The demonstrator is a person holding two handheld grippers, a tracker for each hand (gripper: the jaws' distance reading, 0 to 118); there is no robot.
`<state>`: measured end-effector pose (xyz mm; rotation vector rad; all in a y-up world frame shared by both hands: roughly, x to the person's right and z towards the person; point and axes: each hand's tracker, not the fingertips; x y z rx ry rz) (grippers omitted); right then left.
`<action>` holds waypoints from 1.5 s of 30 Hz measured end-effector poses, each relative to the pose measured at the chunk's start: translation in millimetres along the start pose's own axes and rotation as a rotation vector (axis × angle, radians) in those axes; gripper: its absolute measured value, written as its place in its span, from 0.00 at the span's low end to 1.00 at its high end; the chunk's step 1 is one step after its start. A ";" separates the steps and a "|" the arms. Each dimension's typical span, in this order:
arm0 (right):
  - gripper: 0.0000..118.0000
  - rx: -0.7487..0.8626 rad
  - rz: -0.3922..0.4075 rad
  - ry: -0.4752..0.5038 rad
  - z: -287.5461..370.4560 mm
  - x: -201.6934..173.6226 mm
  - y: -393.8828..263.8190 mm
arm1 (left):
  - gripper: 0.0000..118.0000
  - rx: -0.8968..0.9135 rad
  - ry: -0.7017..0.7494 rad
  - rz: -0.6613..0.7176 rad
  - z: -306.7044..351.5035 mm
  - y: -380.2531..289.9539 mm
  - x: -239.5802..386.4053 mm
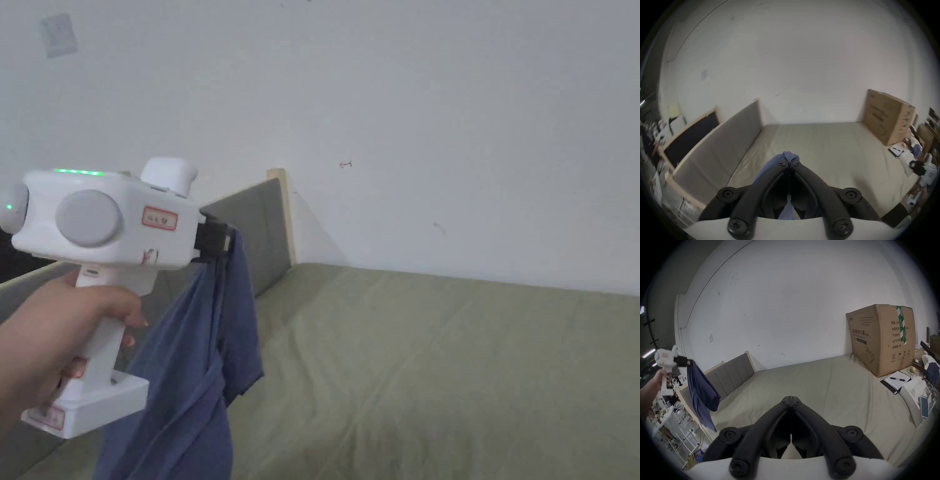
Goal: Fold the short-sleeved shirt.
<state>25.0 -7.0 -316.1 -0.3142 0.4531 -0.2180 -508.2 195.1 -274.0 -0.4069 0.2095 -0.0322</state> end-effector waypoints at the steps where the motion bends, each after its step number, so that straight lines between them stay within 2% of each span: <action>1: 0.00 0.006 -0.007 -0.004 4.5 5.1 1.3 | 0.00 0.022 -0.043 -0.021 5.9 12.4 24.1; 5: 0.00 0.040 -0.037 -0.043 26.2 26.8 6.1 | 0.00 0.058 -0.259 -0.109 5.3 35.9 115.9; 9: 0.00 0.059 -0.057 -0.087 48.3 49.0 9.7 | 0.00 0.017 -0.465 -0.167 -18.0 32.7 207.4; 12: 0.00 0.084 -0.049 -0.145 64.4 68.5 9.8 | 0.00 -0.012 -0.587 -0.187 -44.4 12.2 277.0; 16: 0.00 0.092 -0.049 -0.217 82.9 92.6 8.6 | 0.00 -0.169 -0.672 -0.238 -110.4 -51.4 372.3; 19: 0.00 0.077 -0.082 -0.250 90.1 108.7 2.5 | 0.00 -0.366 -0.670 -0.265 -164.3 -126.8 434.5; 23: 0.00 0.036 -0.104 -0.278 91.8 121.6 -9.7 | 0.00 -0.601 -0.590 -0.341 -211.4 -222.8 486.5; 27: 0.00 -0.022 -0.124 -0.279 85.4 129.7 -21.0 | 0.01 -0.648 -0.457 -0.388 -226.7 -278.5 493.5; 28: 0.00 -0.034 -0.133 -0.277 83.1 131.4 -23.7 | 0.08 -0.655 -0.466 -0.373 -229.5 -279.2 486.9; 29: 0.00 -0.043 -0.143 -0.278 80.5 132.8 -26.0 | 0.25 -0.654 -0.479 -0.351 -227.3 -278.6 480.9; 30: 0.00 -0.054 -0.154 -0.280 78.2 133.8 -27.6 | 0.51 -0.644 -0.485 -0.333 -223.7 -275.9 474.9; 31: 0.00 -0.061 -0.164 -0.281 75.8 134.8 -28.5 | 0.83 -0.609 -0.491 -0.311 -217.3 -269.7 467.0; 32: 0.00 -0.064 -0.174 -0.278 74.1 135.5 -28.5 | 0.93 -0.525 -0.479 -0.291 -212.3 -255.5 454.2; 33: 0.00 -0.065 -0.181 -0.275 72.7 135.6 -27.8 | 0.94 -0.444 -0.468 -0.271 -202.1 -244.1 444.5; 36: 0.00 -0.058 -0.183 -0.266 70.4 131.9 -19.4 | 0.94 -0.186 -0.489 -0.094 -151.0 -193.9 392.5; 37: 0.00 -0.049 -0.177 -0.260 70.6 129.8 -15.8 | 0.94 -0.122 -0.453 -0.073 -129.3 -184.4 378.9; 39: 0.00 -0.014 -0.149 -0.239 72.7 124.2 -7.7 | 0.94 0.025 -0.429 -0.066 -87.6 -171.3 350.4; 42: 0.00 0.065 -0.075 -0.203 77.6 110.8 -0.5 | 0.96 0.198 -0.295 -0.103 -34.9 -164.7 313.0; 45: 0.00 0.165 0.003 -0.215 86.8 92.3 -3.1 | 0.95 0.263 -0.248 -0.054 -0.2 -178.9 287.5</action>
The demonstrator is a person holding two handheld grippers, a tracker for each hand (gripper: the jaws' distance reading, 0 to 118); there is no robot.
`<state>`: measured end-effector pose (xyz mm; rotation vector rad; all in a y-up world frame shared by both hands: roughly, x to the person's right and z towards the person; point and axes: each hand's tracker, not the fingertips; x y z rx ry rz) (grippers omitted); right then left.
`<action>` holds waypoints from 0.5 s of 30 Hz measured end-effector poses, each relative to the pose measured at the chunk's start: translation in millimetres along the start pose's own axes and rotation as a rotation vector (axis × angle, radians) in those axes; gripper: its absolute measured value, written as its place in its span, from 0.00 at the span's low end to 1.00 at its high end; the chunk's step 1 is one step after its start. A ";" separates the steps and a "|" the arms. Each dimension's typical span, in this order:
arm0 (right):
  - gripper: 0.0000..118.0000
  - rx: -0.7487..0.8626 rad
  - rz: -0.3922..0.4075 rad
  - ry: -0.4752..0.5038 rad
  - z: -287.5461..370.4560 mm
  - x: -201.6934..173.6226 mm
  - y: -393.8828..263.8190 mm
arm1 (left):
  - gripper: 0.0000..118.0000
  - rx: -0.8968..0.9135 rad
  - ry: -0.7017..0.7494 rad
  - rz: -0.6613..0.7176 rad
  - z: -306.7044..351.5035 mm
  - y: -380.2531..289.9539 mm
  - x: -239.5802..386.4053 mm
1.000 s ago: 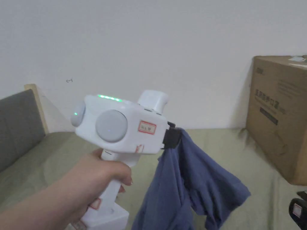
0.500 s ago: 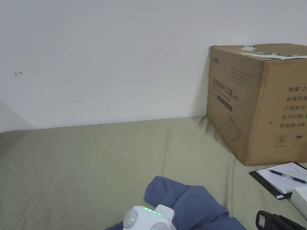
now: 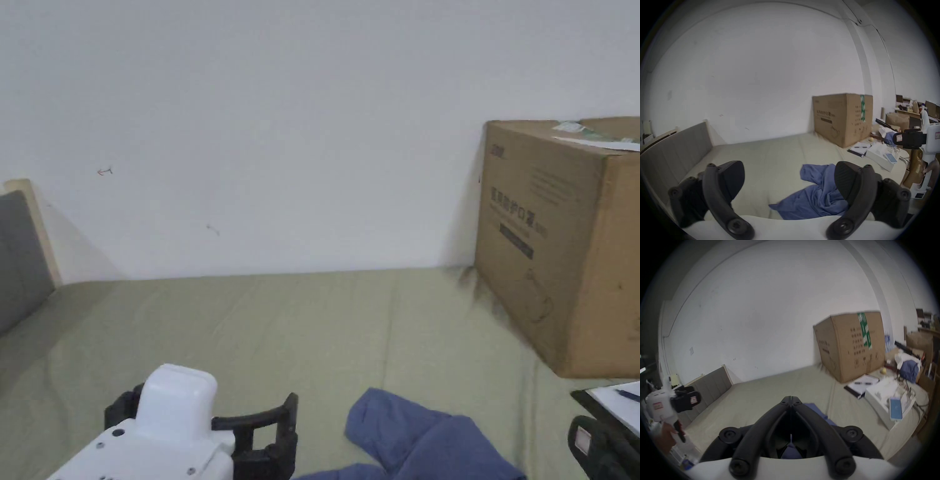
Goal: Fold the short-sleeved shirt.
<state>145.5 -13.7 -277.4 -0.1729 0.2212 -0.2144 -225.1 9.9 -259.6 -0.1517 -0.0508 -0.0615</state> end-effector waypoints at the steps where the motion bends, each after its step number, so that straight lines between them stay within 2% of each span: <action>1: 0.00 0.037 0.028 0.002 4.3 -5.6 -2.7 | 0.86 0.031 0.038 0.014 11.7 -5.7 -1.1; 2: 0.00 0.064 0.062 0.004 7.0 -11.2 -6.7 | 0.63 0.050 0.070 0.037 20.2 -12.7 -3.4; 4: 0.00 0.107 0.114 -0.015 11.4 -21.0 -13.5 | 0.00 0.054 0.136 0.021 26.7 -27.1 -5.7; 7: 0.00 0.176 0.158 -0.064 16.3 -31.5 -25.8 | 0.00 0.065 0.154 0.037 38.2 -47.7 -6.3; 9: 0.00 0.179 0.161 -0.079 19.1 -36.0 -31.9 | 0.00 0.077 0.240 0.057 44.6 -55.6 -2.5; 15: 0.00 0.170 0.163 -0.091 23.9 -37.8 -37.9 | 0.00 0.078 0.245 0.057 51.2 -56.7 3.7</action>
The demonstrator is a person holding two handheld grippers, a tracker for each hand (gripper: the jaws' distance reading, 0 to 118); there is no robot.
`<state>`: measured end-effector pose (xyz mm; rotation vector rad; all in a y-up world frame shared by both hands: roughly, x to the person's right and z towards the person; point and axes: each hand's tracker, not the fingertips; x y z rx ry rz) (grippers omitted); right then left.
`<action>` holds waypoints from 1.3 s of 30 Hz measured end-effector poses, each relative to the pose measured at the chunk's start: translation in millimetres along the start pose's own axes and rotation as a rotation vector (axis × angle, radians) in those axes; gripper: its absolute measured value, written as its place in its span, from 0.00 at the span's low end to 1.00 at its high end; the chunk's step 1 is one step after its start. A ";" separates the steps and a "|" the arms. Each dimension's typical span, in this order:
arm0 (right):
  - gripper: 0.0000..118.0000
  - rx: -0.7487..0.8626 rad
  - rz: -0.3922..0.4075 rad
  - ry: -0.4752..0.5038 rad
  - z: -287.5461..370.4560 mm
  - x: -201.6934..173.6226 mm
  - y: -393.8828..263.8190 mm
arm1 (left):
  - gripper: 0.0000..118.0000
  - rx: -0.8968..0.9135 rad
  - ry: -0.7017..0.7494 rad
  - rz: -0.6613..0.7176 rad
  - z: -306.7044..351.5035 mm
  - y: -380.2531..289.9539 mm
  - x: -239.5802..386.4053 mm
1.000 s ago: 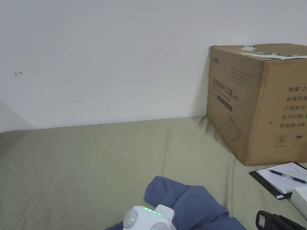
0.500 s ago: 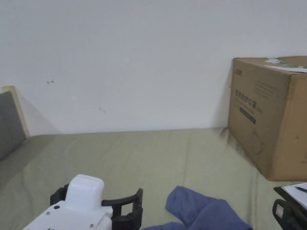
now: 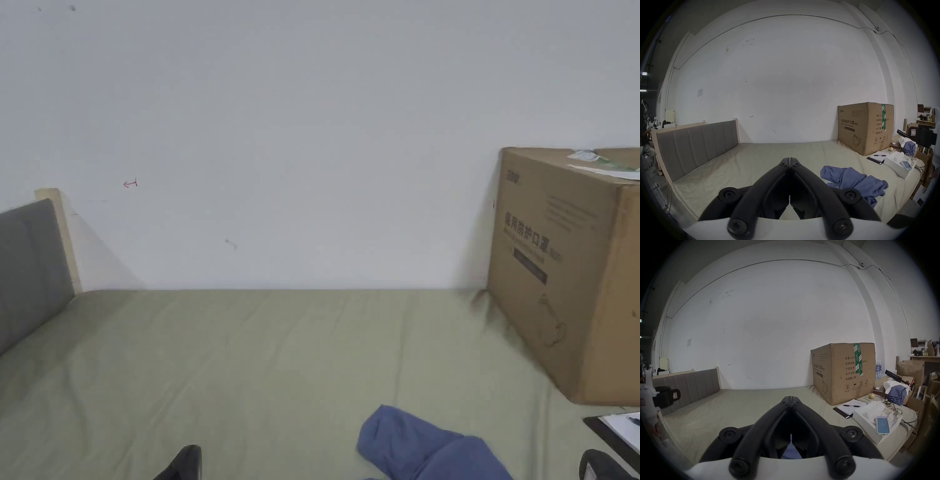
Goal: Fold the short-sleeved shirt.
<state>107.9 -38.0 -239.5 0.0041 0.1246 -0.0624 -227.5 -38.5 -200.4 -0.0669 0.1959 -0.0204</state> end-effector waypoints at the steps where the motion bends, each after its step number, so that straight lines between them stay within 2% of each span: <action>1: 0.00 0.005 0.019 -0.004 0.8 -1.1 0.6 | 0.00 0.000 0.003 -0.009 -0.8 1.1 0.9; 5: 0.00 -0.003 0.016 0.028 -1.5 1.0 7.7 | 0.00 0.000 0.014 -0.014 -13.6 19.4 0.2; 6: 0.00 -0.005 0.025 0.030 -4.3 0.7 8.9 | 0.00 -0.055 -0.016 -0.006 -30.6 27.5 -4.2; 7: 0.00 -0.008 0.041 0.028 -7.3 0.5 11.4 | 0.00 -0.128 -0.039 -0.008 -50.7 35.2 -8.8; 9: 0.00 -0.020 0.095 -0.005 -12.5 -2.1 15.1 | 0.00 -0.396 -0.137 -0.045 -104.1 46.6 -14.0; 10: 0.00 -0.024 0.094 -0.002 -14.8 -2.5 17.1 | 0.00 -0.568 -0.179 -0.032 -134.0 44.1 -17.4; 12: 0.00 -0.040 0.068 0.023 -17.9 0.0 19.2 | 0.00 -0.846 -0.306 0.065 -188.9 25.5 -20.2; 13: 0.00 -0.046 0.056 0.025 -19.4 0.1 19.5 | 0.00 -0.910 -0.356 0.125 -213.4 7.7 -22.9; 16: 0.00 -0.087 0.031 0.033 -25.0 2.0 16.0 | 0.00 -1.060 -0.249 0.160 -267.7 -45.9 -16.5; 17: 0.00 -0.105 0.025 0.036 -27.6 2.4 13.1 | 0.08 -1.099 -0.207 0.167 -282.1 -62.1 -15.6; 18: 0.00 -0.122 0.021 0.035 -29.8 2.8 10.3 | 0.28 -1.121 -0.186 0.186 -292.4 -75.4 -15.7; 19: 0.00 -0.141 0.015 0.034 -31.4 3.9 7.1 | 0.66 -1.157 -0.181 0.191 -300.1 -91.8 -14.5; 20: 0.00 -0.160 0.006 0.037 -33.7 5.4 3.6 | 0.90 -1.196 -0.158 0.176 -305.0 -106.6 -11.2; 21: 0.00 -0.175 0.003 0.037 -35.8 6.8 0.5 | 1.00 -1.210 -0.139 0.159 -310.0 -117.1 -8.3; 27: 0.00 -0.262 0.060 0.044 -49.2 12.2 -20.0 | 0.97 -1.232 -0.159 0.212 -335.6 -158.0 2.6; 28: 0.00 -0.271 0.060 0.047 -51.6 13.0 -23.1 | 0.78 -1.234 -0.168 0.207 -337.3 -160.8 -2.0; 29: 0.00 -0.284 0.059 0.046 -54.4 13.4 -25.9 | 0.50 -1.197 -0.197 0.190 -336.5 -159.2 -0.7; 31: 0.00 -0.309 0.050 0.040 -60.0 13.7 -30.2 | 0.01 -1.107 -0.088 0.032 -329.5 -150.4 8.2; 33: 0.00 -0.323 0.037 0.038 -67.6 14.8 -34.4 | 0.01 -1.076 -0.176 0.114 -317.0 -144.7 4.9; 35: 0.00 -0.327 0.021 0.046 -81.5 16.7 -36.8 | 0.01 -1.120 -0.326 0.192 -308.2 -146.3 1.9; 36: 0.00 -0.328 0.018 0.054 -92.2 17.8 -36.0 | 0.01 -1.118 -0.335 0.172 -303.1 -146.4 0.8; 38: 0.00 -0.317 0.020 0.075 -123.9 20.8 -26.5 | 0.01 -1.036 -0.257 0.076 -288.8 -140.9 1.2; 39: 0.00 -0.299 0.016 0.083 -140.2 23.2 -21.1 | 0.01 -0.998 -0.245 0.080 -283.7 -137.6 -1.4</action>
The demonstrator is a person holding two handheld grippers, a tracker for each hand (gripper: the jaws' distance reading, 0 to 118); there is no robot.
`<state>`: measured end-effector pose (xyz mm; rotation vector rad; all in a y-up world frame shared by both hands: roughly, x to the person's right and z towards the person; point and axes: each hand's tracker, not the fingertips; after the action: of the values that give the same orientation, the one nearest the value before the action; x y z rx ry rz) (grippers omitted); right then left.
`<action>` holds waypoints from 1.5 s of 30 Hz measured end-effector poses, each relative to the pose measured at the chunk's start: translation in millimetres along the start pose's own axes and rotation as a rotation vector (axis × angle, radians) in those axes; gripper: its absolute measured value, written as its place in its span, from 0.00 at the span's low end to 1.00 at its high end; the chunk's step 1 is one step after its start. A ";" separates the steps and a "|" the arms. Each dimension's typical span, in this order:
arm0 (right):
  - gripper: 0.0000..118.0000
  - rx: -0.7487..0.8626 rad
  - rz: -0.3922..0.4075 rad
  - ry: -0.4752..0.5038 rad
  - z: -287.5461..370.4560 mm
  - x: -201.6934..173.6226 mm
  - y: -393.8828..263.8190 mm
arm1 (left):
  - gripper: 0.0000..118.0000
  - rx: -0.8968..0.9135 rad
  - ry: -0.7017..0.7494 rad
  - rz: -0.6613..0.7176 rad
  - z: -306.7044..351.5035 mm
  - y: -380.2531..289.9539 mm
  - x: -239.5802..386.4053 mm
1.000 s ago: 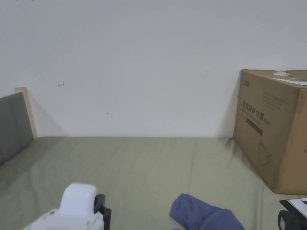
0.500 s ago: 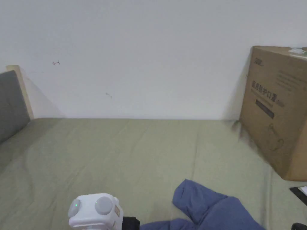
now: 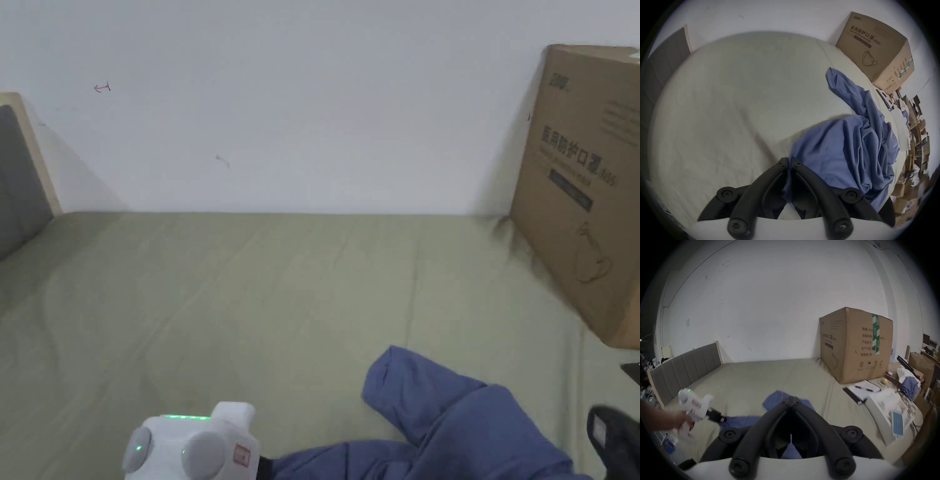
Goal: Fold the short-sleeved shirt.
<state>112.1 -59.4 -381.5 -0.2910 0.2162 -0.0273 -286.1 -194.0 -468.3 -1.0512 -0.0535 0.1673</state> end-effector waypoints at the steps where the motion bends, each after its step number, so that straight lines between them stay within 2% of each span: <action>1: 0.00 0.007 -0.005 0.021 -20.9 4.9 13.0 | 0.01 0.040 -0.001 0.007 6.5 -1.2 -5.0; 3: 0.00 -0.085 0.020 0.070 -75.1 10.7 36.0 | 0.01 0.098 -0.019 0.046 19.5 -4.1 -10.2; 4: 0.00 -0.204 0.035 0.096 -108.4 14.7 46.2 | 0.01 0.106 -0.037 0.073 24.6 -5.5 -12.7; 6: 0.00 -0.472 0.010 0.133 -178.3 20.8 50.4 | 0.01 0.104 -0.057 0.093 30.8 -4.6 -17.2; 9: 0.02 -0.719 -0.123 0.159 -258.9 36.3 31.4 | 0.01 0.098 -0.059 0.077 38.2 -8.3 -13.0; 10: 0.28 -0.763 -0.168 0.121 -276.5 40.2 23.1 | 0.01 0.095 -0.061 0.058 41.5 -10.8 -11.7; 11: 0.69 -0.788 -0.181 0.090 -290.6 43.0 13.1 | 0.01 0.091 -0.062 0.041 45.0 -13.5 -10.7; 12: 0.96 -0.812 -0.192 0.056 -299.8 45.0 3.1 | 0.01 0.090 -0.062 0.029 48.3 -16.2 -10.1; 13: 0.96 -0.815 -0.203 0.010 -304.5 47.8 -0.8 | 0.01 0.088 -0.062 0.015 50.0 -18.4 -7.2; 15: 0.88 -0.807 -0.232 -0.006 -323.2 47.2 -8.2 | 0.01 0.093 -0.063 -0.005 55.8 -24.6 -7.3; 17: 0.89 -0.871 -0.223 -0.025 -340.2 49.7 -24.1 | 0.01 0.087 -0.052 -0.041 58.1 -28.9 -4.7; 20: 0.88 -0.894 -0.161 -0.022 -360.7 40.8 -33.5 | 0.01 0.080 -0.040 -0.078 60.4 -35.2 -4.2; 22: 0.84 -0.889 -0.076 0.001 -367.0 32.3 -38.2 | 0.01 0.074 -0.040 -0.091 58.2 -37.1 -2.9; 23: 0.77 -0.910 -0.031 0.009 -369.6 27.7 -41.8 | 0.01 0.070 -0.041 -0.092 58.0 -38.1 -3.8; 24: 0.55 -0.943 0.009 0.022 -369.9 22.9 -45.1 | 0.01 0.067 -0.041 -0.092 57.6 -39.0 -4.6; 25: 0.07 -0.954 0.052 0.010 -367.9 19.5 -47.8 | 0.01 0.065 -0.038 -0.096 56.6 -39.9 -2.7; 26: 0.02 -0.962 0.095 -0.023 -365.9 17.2 -49.7 | 0.01 0.065 -0.033 -0.101 56.3 -41.0 -3.3; 27: 0.02 -0.962 0.123 -0.036 -361.7 18.0 -48.9 | 0.01 0.066 -0.032 -0.102 56.4 -41.6 -4.3; 30: 0.02 -0.889 -0.003 0.077 -348.8 27.9 -33.3 | 0.01 0.062 -0.046 -0.070 57.3 -40.9 -8.1; 33: 0.02 -0.711 0.003 0.075 -301.6 42.4 7.3 | 0.01 0.072 -0.049 -0.036 65.5 -37.8 -9.7; 37: 0.02 -0.558 -0.130 0.189 -226.2 73.1 74.1 | 0.01 0.163 -0.047 -0.003 101.7 -24.8 -11.1; 42: 0.02 -0.420 -0.042 0.193 -126.5 90.2 155.5 | 0.01 0.298 -0.059 -0.014 172.3 14.8 -11.5; 45: 0.02 -0.320 -0.054 0.202 -76.0 90.9 202.3 | 0.01 0.383 -0.071 -0.054 221.7 47.8 -6.2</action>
<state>183.6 107.6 -529.7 -0.6145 0.4149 -0.0759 -325.1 18.7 -399.4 -0.6606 -0.1096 0.1580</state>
